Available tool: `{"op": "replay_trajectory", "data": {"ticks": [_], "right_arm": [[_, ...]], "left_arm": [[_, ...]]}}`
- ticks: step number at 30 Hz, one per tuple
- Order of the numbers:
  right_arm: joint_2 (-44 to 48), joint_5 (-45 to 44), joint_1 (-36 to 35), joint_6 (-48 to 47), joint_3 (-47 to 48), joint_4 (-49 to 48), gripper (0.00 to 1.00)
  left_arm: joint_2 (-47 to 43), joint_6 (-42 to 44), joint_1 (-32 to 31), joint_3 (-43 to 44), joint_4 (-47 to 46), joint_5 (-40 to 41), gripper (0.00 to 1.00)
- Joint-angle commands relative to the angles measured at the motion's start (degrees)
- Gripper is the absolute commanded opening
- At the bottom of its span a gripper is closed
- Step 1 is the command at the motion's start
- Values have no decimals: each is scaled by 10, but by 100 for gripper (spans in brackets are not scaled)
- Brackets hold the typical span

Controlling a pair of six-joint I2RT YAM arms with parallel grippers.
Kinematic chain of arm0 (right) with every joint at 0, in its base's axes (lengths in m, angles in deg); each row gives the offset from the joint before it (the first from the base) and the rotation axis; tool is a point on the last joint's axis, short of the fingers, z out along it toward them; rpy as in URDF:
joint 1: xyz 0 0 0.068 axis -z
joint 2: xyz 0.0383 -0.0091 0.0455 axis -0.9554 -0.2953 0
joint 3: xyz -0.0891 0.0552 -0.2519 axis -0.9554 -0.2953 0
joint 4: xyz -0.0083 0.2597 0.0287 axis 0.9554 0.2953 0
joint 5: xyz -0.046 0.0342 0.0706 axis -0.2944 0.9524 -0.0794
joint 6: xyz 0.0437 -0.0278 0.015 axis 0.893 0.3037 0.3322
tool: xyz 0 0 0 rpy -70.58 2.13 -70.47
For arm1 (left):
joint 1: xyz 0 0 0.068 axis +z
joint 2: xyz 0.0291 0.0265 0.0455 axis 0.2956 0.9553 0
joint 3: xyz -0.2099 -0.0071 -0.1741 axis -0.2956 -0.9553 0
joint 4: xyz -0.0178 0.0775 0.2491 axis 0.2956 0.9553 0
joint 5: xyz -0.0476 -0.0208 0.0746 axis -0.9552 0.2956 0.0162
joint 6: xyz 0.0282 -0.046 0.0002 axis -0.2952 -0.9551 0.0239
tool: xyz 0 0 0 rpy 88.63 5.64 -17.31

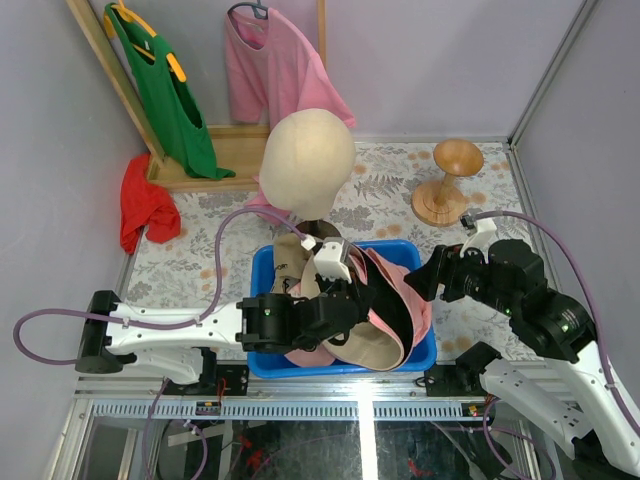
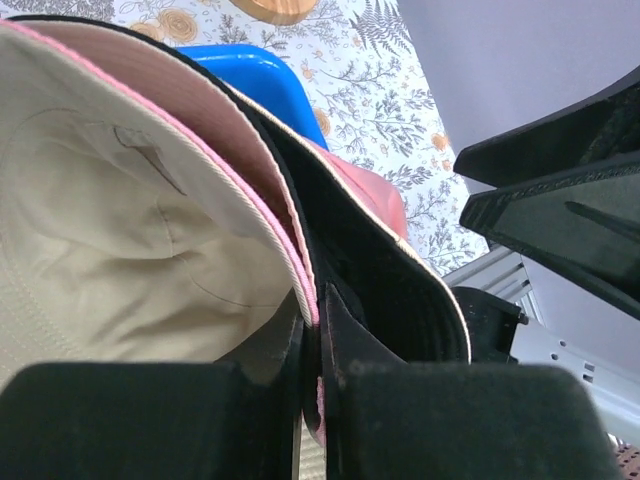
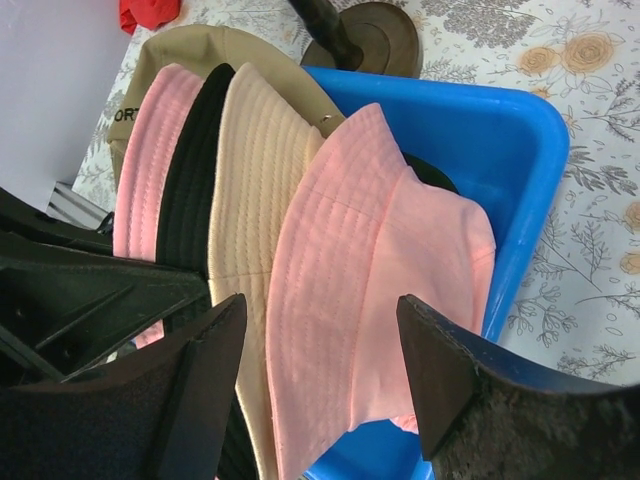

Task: Stack the hats
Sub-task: Pick up the hat from the bin.

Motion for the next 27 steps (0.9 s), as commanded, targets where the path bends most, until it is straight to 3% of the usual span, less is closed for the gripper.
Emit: {"op": "replay_trajectory", "data": {"ticks": [1, 11, 27], "right_arm": [[4, -18, -3, 6, -11, 8, 69], [-7, -34, -3, 25, -37, -21, 70], [-32, 91, -3, 91, -72, -120, 70]], "left_arm": [[-21, -27, 4, -20, -12, 13, 0], [-166, -60, 3, -79, 40, 43, 0], [-295, -92, 3, -136, 159, 21, 0]]}}
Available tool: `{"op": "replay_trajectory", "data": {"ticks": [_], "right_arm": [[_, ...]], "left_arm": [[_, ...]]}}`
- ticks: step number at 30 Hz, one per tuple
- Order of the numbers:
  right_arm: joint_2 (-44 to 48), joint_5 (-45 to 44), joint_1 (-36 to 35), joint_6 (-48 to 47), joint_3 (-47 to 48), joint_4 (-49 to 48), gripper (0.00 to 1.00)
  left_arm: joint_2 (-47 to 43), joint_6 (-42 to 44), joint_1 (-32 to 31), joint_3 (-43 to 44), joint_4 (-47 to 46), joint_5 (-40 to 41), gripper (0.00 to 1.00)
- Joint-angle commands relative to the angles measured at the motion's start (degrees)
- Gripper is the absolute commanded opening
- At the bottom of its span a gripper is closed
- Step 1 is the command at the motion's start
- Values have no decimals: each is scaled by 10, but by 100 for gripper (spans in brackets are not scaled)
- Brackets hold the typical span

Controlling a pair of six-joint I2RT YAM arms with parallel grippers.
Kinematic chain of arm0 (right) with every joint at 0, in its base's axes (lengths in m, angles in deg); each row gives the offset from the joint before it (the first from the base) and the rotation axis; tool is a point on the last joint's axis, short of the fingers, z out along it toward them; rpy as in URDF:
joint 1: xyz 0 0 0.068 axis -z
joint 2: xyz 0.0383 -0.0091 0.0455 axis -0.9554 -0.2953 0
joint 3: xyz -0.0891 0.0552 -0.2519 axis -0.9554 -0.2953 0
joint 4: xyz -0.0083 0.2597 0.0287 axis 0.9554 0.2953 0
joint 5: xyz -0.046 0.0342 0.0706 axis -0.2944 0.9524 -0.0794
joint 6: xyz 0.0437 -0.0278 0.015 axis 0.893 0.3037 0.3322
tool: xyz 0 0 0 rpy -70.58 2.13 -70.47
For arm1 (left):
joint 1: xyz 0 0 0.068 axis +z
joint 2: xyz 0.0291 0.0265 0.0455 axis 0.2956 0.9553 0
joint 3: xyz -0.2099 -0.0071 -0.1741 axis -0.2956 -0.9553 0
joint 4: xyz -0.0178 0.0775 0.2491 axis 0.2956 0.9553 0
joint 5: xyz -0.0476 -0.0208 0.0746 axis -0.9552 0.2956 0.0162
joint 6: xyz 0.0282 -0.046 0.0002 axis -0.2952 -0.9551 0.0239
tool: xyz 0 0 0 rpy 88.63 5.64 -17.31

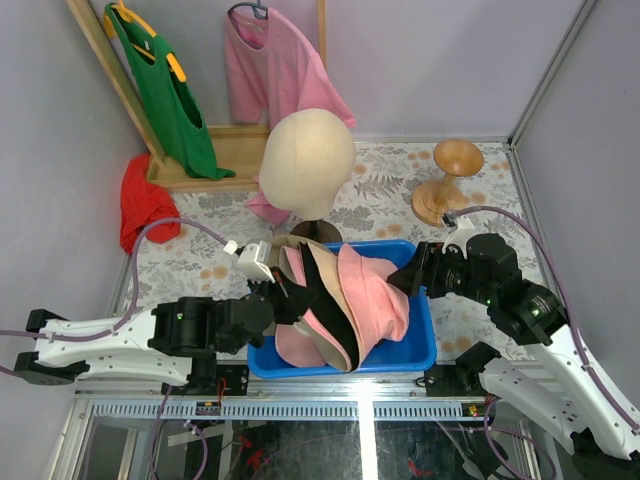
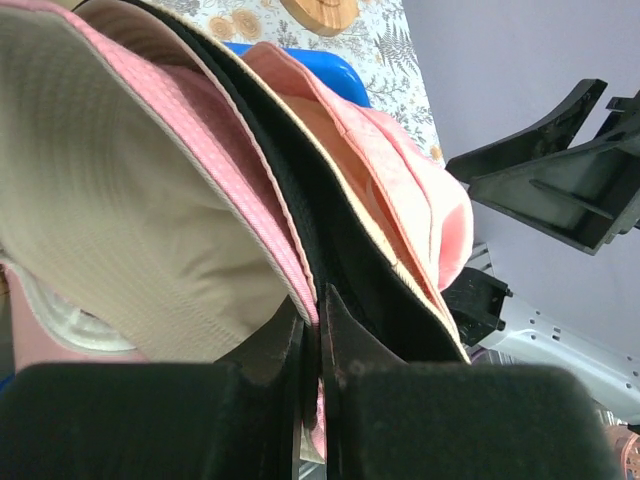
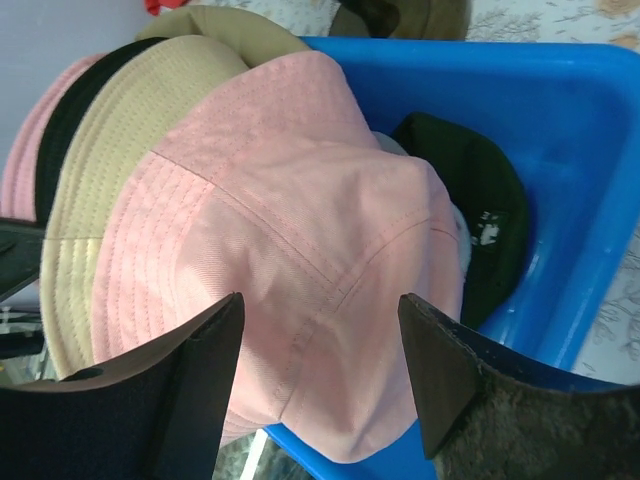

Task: Stack the hats
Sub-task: Pick up the hat from the bin.

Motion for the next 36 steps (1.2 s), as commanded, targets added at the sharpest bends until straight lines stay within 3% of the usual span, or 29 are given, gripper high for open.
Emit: {"op": "replay_trajectory", "data": {"ticks": [1, 20, 22, 26, 29, 36], "right_arm": [[-4, 55, -3, 30, -6, -51, 71], [-34, 90, -3, 85, -79, -141, 71], [-38, 91, -3, 89, -87, -151, 64], [-34, 72, -3, 89, -79, -151, 22], [-38, 47, -3, 70, -50, -125, 1], [-52, 9, -3, 34, 30, -71, 0]], "left_arm": [[-41, -30, 2, -9, 59, 23, 0], [-94, -65, 4, -29, 147, 34, 0], [-99, -68, 2, -32, 149, 34, 0], [-100, -73, 2, -33, 158, 34, 0], [-99, -77, 3, -34, 164, 35, 0], [-96, -93, 3, -33, 181, 42, 0]]}}
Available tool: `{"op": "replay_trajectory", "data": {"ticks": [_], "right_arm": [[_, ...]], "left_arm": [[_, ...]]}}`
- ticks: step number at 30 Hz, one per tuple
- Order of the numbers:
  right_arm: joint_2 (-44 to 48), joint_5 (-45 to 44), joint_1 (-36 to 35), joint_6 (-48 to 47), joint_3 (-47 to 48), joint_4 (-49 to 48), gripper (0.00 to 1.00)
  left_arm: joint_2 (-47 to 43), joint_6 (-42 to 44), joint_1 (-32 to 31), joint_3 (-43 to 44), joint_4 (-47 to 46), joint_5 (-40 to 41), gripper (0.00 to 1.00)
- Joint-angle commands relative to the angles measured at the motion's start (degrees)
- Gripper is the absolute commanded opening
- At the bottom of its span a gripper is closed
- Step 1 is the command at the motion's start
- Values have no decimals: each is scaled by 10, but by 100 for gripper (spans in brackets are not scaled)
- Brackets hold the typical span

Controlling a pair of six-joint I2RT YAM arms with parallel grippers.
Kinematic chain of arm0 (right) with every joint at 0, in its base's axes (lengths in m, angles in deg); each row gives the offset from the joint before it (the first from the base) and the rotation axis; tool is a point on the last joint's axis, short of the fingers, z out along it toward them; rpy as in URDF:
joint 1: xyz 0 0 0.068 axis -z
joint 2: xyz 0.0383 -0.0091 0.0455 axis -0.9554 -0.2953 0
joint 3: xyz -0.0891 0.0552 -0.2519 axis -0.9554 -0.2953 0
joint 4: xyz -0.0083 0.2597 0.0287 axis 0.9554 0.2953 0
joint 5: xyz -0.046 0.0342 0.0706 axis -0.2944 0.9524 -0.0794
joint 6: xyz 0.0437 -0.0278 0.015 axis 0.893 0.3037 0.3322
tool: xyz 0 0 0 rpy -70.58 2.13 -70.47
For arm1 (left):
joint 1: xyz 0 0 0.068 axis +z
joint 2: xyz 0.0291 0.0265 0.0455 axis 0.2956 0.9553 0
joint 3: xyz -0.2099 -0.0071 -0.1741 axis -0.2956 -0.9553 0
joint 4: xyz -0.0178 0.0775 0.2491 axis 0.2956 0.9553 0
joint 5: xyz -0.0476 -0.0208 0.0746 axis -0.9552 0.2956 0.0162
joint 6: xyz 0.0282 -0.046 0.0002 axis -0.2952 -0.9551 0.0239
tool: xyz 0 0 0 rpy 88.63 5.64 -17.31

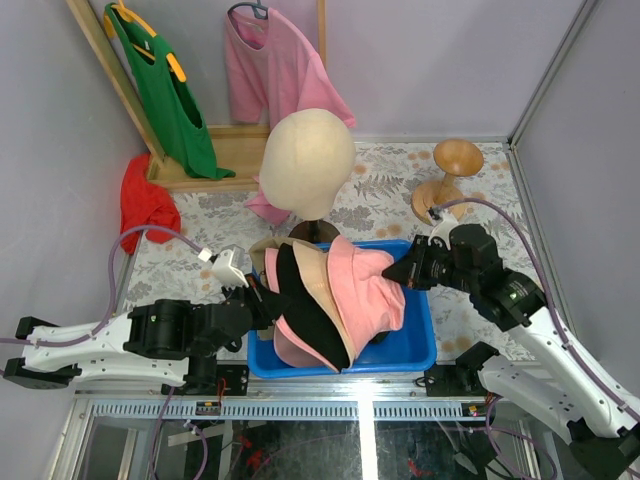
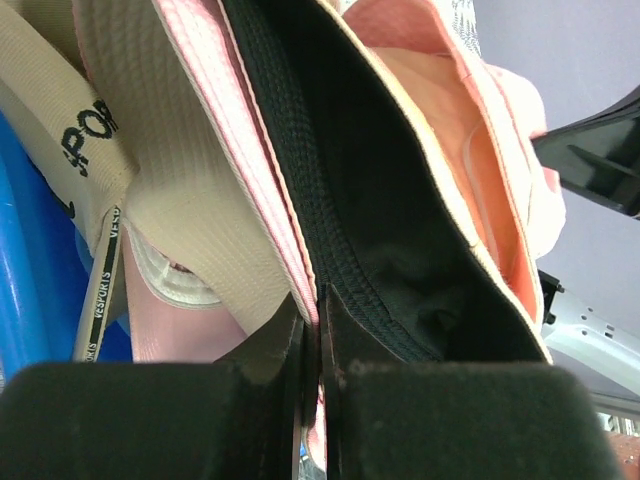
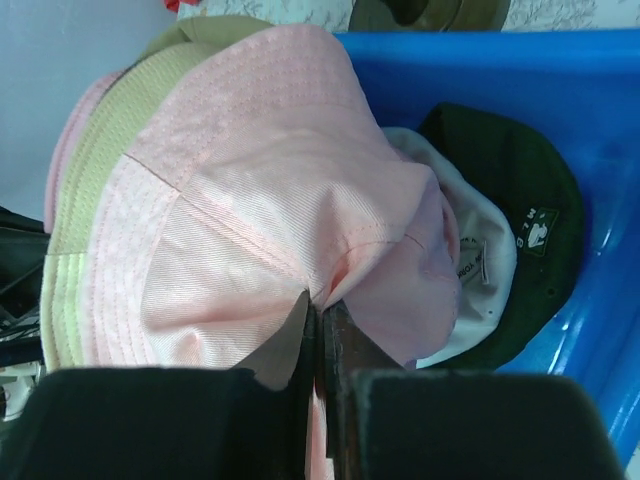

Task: Stack the hats
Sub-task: Pick up the hat from the bin.

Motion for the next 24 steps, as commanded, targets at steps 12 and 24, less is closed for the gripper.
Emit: {"op": "replay_trajectory", "data": {"ticks": [12, 24], "right_arm": [[-79, -48, -3, -109, 280, 126, 0], [-173, -155, -3, -183, 499, 244, 0]], "left_arm": [[9, -36, 3, 0, 43, 54, 0], [-19, -47, 2, -21, 39, 54, 0]]}}
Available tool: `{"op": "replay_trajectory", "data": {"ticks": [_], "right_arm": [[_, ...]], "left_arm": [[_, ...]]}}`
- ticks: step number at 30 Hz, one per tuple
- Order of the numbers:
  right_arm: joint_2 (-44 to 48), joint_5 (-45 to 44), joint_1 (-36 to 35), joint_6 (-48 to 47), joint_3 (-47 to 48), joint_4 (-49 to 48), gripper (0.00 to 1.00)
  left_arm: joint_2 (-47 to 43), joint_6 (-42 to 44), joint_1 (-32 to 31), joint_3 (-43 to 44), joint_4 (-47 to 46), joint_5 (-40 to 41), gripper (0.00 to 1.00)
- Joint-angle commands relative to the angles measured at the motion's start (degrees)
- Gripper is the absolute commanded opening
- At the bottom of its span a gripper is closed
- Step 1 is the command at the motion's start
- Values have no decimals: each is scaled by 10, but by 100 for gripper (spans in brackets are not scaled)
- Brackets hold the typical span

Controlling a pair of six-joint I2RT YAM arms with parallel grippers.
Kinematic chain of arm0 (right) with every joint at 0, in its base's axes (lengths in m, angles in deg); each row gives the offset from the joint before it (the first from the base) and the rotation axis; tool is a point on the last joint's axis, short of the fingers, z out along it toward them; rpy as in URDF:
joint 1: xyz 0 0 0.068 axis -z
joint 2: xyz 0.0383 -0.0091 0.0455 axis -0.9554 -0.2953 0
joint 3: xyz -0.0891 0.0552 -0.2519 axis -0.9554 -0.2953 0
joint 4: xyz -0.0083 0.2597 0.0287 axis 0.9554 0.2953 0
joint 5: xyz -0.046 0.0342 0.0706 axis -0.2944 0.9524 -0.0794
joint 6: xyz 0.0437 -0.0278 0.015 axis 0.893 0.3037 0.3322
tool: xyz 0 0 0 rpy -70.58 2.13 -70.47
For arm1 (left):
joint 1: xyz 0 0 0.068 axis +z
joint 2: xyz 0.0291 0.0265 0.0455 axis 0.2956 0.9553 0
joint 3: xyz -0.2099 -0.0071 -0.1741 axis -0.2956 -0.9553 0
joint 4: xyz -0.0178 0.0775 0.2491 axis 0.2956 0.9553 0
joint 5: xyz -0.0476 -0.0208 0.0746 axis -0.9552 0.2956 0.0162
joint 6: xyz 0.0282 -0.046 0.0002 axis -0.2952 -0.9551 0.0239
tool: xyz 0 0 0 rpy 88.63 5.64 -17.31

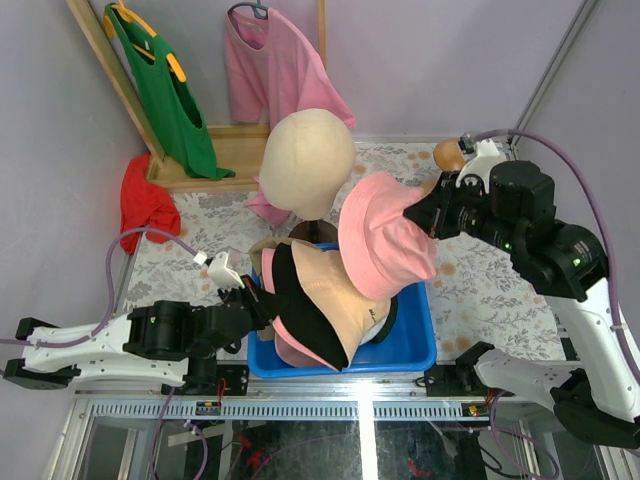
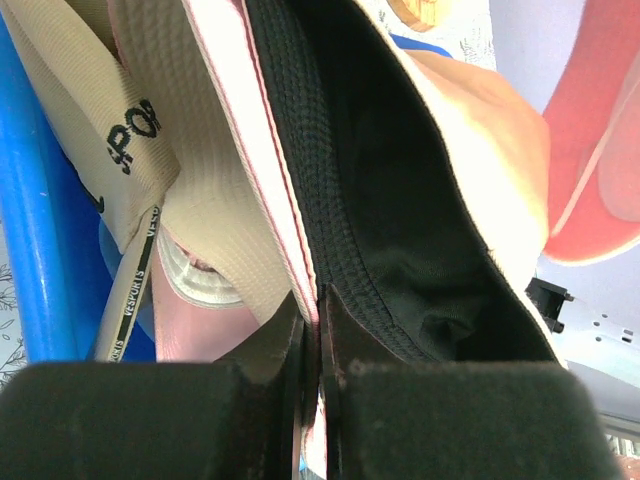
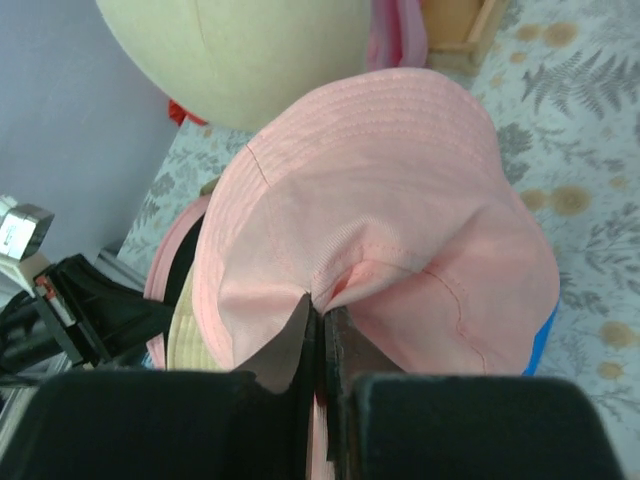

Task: Stack the hats
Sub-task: Pick up the hat from the bin, then place the hat on the hat stand.

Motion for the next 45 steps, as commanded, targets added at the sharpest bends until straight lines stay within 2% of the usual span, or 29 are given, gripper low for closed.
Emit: {"op": "replay_trajectory", "data": {"ticks": [1, 6, 15, 18, 22, 28, 36, 45], "right_arm": [[-24, -72, -3, -42, 84, 55, 0], [-59, -181, -3, -65, 161, 94, 0], [-132, -384, -2, -116, 249, 91, 0], [-160, -424, 14, -144, 260, 69, 0], [-207, -342, 127, -154, 275, 49, 0], [-280, -241, 229, -158, 286, 1, 0], [-418, -145, 289, -137, 341, -51, 0], [-602, -125, 297, -122, 506, -7, 0]], "left_arm": [[-13, -11, 3, -8, 16, 37, 0], [-9, -1, 2, -4, 16, 34, 0], [-8, 14, 2, 5, 19, 22, 0], [-7, 14, 2, 0, 18, 13, 0], [-6, 16, 3, -2, 18, 3, 0], [-7, 24, 3, 0, 19, 5, 0], [2, 22, 3, -3, 21, 23, 0], [9, 12, 6, -10, 23, 39, 0]]}}
